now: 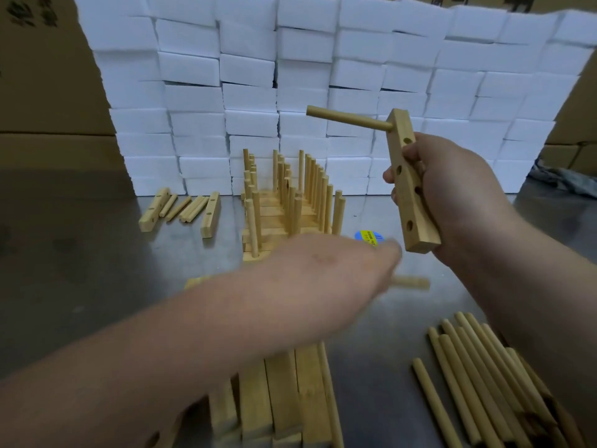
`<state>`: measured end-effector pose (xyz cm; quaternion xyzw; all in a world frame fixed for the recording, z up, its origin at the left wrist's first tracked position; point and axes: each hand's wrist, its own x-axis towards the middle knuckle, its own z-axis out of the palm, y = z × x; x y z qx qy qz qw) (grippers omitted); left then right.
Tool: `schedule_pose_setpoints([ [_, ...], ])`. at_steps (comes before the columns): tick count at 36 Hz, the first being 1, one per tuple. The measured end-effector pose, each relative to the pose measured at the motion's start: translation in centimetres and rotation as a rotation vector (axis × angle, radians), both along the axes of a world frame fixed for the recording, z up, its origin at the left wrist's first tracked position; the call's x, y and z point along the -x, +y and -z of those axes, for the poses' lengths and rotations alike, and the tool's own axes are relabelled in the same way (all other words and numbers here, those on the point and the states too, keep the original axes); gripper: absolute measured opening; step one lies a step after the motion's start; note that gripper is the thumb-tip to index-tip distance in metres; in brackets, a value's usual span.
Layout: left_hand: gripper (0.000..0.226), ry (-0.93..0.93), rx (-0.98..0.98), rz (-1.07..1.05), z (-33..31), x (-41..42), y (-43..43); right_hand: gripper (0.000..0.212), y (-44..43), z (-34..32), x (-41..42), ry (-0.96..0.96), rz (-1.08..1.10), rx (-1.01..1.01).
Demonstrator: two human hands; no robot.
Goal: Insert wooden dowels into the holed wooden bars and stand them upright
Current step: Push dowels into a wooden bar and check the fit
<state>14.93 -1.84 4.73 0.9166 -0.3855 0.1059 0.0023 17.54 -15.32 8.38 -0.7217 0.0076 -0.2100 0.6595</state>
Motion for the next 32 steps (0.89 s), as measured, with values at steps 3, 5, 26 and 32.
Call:
schedule_pose_setpoints([
  [3,0.005,0.042,0.294,-0.029,-2.9,0.3,1.9,0.021,-0.3,-0.4,0.1,-0.016,0.028,-0.006],
  [5,0.009,0.040,0.429,-0.051,-3.9,0.1,3.1,0.021,-0.3,-0.5,0.1,-0.024,0.026,-0.011],
  [26,0.029,-0.167,0.642,-0.069,-3.5,-0.6,3.5,0.032,1.3,0.0,1.6,-0.110,-0.213,0.063],
  [32,0.022,-0.128,0.655,-0.098,-3.7,-0.3,3.3,0.043,1.7,-0.3,2.0,-0.118,-0.232,0.060],
])
